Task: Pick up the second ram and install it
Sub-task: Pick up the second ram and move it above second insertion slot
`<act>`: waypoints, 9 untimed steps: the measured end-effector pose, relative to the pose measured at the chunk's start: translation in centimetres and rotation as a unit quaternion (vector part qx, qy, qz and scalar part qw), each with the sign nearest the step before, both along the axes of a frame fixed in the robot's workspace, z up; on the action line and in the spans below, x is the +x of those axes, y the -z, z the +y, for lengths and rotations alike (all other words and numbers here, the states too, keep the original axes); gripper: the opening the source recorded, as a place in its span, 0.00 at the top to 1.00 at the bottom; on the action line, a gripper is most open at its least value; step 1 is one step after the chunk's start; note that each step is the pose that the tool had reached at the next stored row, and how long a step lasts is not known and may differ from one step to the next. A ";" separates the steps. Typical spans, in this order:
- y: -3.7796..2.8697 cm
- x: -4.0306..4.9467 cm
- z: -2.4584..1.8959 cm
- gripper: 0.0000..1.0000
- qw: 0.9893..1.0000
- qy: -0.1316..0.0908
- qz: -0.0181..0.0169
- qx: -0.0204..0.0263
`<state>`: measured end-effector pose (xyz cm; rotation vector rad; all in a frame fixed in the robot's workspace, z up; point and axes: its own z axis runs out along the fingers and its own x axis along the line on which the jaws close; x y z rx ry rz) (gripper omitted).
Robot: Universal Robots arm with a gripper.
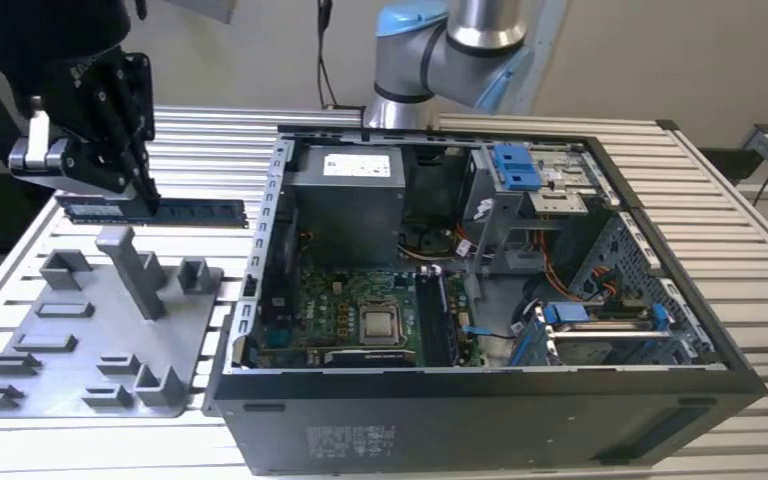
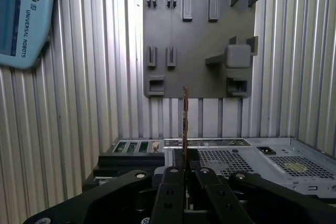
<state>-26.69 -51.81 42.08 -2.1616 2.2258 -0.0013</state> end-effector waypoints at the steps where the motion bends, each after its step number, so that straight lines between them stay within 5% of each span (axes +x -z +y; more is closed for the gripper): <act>1: 0.00 0.15 0.00 0.86 1.000 0.000 0.000 0.000; 9: 0.00 1.36 0.00 0.86 1.000 0.000 0.000 0.000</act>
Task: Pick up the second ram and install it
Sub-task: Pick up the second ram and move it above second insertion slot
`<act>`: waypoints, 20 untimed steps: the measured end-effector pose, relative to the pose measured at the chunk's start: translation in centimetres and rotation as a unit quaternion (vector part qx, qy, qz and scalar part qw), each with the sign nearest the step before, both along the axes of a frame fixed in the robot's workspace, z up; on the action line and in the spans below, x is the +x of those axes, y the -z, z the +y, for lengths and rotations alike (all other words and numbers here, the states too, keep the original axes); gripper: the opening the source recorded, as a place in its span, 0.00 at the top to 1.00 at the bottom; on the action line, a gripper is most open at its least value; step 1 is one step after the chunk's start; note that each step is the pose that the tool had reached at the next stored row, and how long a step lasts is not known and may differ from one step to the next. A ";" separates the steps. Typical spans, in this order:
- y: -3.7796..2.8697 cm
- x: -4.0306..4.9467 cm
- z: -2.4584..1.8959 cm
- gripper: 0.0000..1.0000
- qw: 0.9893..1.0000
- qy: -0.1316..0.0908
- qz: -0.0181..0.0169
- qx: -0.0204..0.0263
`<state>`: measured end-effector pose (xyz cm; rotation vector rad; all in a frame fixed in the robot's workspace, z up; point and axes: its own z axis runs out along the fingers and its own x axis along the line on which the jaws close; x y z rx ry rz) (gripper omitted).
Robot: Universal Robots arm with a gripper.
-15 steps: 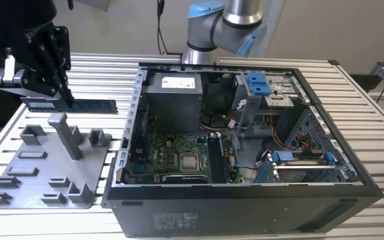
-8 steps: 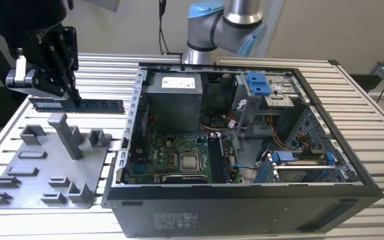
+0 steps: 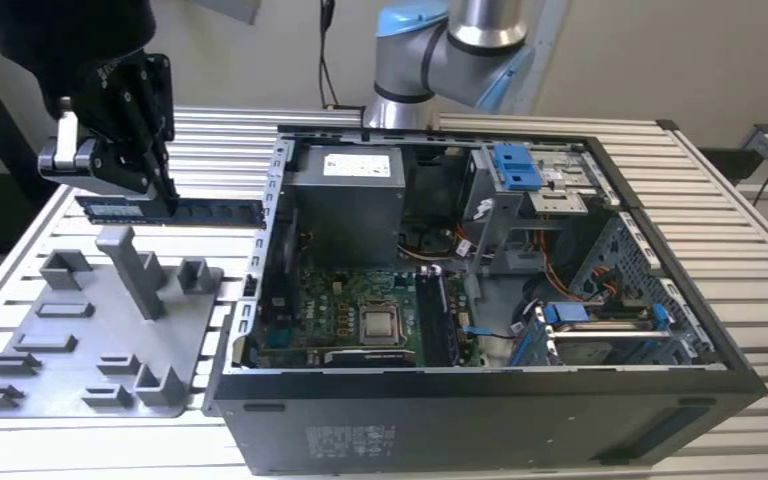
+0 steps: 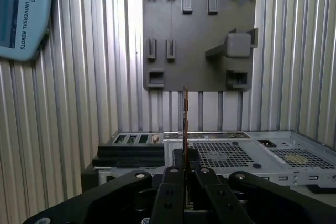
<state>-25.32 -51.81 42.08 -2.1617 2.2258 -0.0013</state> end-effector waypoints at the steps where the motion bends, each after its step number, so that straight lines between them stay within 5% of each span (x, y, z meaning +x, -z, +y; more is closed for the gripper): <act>1: 0.00 0.14 0.00 0.86 1.000 0.000 0.000 0.000; 20: 0.00 2.92 0.00 0.86 1.000 0.000 0.000 0.000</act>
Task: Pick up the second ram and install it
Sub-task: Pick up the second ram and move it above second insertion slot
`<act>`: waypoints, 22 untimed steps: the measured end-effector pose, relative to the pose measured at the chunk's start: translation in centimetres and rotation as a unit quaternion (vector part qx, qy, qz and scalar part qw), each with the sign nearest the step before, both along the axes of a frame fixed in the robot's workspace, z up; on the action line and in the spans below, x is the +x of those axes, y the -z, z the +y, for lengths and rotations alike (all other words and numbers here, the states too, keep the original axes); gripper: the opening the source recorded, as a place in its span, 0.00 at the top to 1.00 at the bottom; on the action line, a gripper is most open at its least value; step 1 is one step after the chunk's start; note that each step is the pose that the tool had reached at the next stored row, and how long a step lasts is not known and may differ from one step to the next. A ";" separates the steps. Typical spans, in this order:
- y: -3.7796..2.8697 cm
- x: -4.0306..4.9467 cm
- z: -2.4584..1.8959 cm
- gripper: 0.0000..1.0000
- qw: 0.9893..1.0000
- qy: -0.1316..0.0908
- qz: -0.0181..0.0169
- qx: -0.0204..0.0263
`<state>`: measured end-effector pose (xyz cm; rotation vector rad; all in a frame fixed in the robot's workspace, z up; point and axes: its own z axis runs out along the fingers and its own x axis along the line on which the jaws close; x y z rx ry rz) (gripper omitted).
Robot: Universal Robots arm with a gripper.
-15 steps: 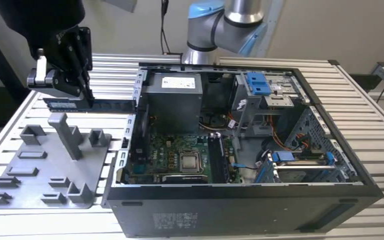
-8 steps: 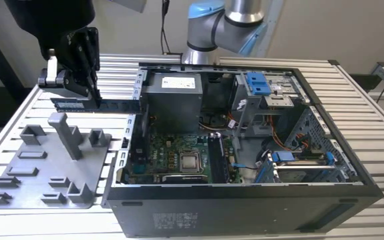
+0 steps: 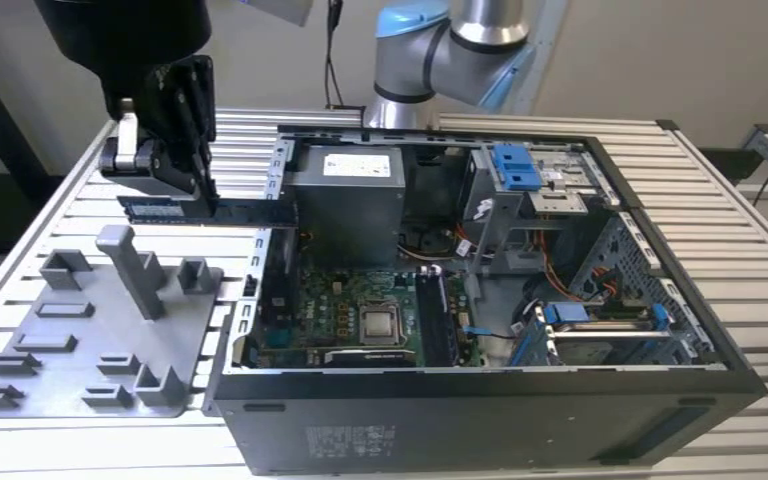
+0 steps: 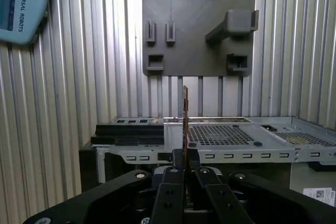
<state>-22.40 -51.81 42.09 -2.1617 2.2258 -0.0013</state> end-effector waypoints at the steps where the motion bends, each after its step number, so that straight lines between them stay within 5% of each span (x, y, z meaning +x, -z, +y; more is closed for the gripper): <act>1: 0.00 0.15 0.00 0.86 1.000 0.000 0.000 0.000; 22: 0.00 3.20 0.00 0.86 1.000 0.000 0.000 0.000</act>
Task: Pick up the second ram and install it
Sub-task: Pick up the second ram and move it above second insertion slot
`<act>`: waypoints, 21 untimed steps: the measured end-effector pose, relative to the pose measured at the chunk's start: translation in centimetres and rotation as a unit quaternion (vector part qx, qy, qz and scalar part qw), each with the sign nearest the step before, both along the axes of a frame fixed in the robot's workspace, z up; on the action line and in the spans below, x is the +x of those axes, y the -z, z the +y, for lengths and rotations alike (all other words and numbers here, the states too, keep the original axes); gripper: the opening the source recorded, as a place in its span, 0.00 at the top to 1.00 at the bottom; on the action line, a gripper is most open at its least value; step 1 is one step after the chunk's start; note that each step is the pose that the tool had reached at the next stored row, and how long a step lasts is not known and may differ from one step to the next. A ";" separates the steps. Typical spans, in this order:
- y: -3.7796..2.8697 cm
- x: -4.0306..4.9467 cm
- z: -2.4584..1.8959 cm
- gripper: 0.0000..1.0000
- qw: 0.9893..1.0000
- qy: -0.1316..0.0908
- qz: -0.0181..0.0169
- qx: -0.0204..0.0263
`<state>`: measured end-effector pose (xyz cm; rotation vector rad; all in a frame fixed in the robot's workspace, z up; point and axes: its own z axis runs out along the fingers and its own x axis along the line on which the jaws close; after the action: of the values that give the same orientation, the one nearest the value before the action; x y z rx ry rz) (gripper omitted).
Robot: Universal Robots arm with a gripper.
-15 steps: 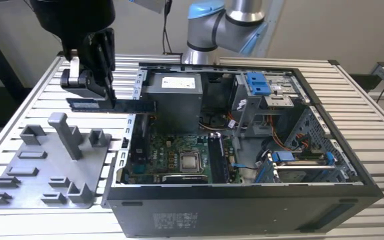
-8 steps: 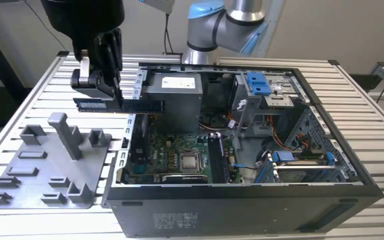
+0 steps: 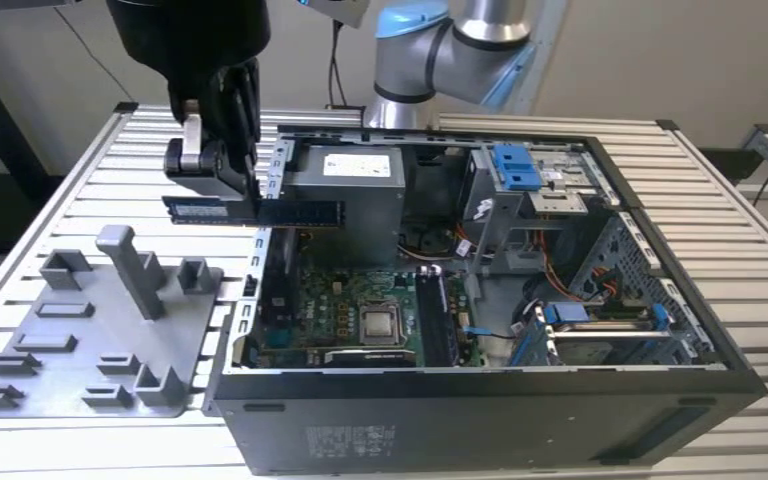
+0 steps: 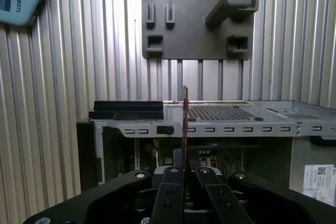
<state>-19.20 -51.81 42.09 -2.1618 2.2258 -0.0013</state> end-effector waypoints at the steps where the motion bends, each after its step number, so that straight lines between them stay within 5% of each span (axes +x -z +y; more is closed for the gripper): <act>1: 0.00 0.14 0.00 0.86 1.000 0.000 0.000 0.000; 21: 0.01 2.81 0.00 0.86 1.000 0.000 0.000 0.000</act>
<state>-16.39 -51.81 42.08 -2.1617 2.2257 -0.0013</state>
